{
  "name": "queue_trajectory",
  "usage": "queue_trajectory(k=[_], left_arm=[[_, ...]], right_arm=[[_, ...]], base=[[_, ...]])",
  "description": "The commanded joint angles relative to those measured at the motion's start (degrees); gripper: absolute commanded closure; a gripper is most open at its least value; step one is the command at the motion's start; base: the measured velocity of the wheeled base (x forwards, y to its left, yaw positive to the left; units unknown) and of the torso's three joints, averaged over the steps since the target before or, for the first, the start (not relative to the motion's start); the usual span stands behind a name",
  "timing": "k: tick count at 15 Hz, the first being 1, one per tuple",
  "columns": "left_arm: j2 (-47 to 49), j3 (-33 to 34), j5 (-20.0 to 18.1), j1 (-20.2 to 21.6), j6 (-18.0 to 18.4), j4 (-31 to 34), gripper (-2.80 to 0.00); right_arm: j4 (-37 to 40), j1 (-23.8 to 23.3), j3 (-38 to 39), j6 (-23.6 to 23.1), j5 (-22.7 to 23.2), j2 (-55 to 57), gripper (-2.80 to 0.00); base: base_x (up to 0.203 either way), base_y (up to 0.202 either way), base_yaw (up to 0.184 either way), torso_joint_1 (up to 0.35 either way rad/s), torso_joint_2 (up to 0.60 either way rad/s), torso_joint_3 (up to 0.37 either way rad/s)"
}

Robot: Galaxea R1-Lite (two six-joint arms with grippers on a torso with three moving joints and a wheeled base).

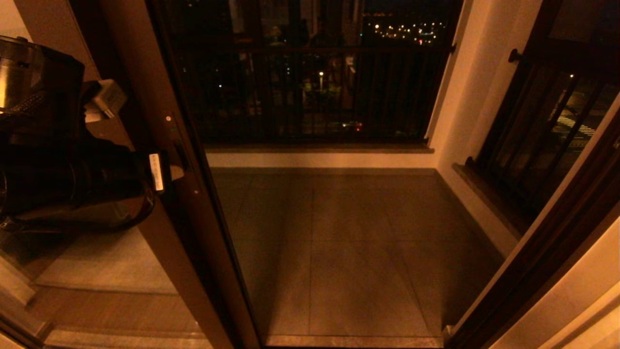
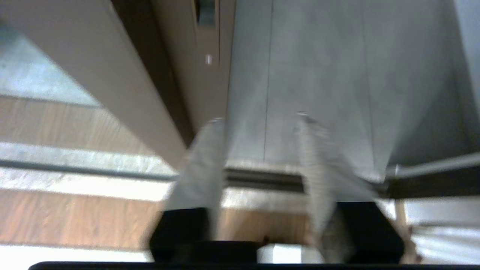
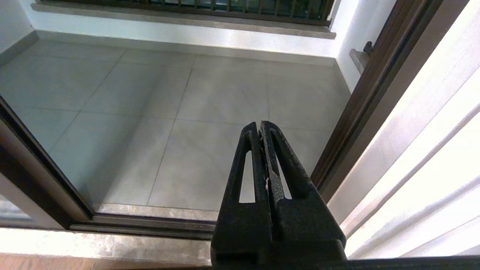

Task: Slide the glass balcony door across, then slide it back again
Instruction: Close the slid door

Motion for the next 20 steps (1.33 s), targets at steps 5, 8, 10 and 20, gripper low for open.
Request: queue_trajectory(k=[5,8,10,20], left_arm=[[8.3,0.3,-1.3,4.0,0.1,-9.0,-2.80],[11.2,-0.1,-5.0,4.9,0.4,-11.5,-2.80],[12.6,-0.5,-5.8,5.0,0.9,-13.4,-2.80],[18.9,-4.6,-6.1,7.4,3.6,-17.4,-2.80]], right_arm=[[0.0,0.1,0.0,-0.1,0.0,0.1,0.00],[0.0,0.0,0.0,-0.1,0.0,0.1,0.00],[0.0,0.0,0.0,-0.1,0.0,0.1,0.00],[0.0,0.0,0.0,-0.1,0.0,0.1,0.00]], base=[[0.000,0.000,0.000,0.000,0.00,0.000],[0.000,0.000,0.000,0.000,0.00,0.000],[0.000,0.000,0.000,0.000,0.00,0.000],[0.000,0.000,0.000,0.000,0.00,0.000]])
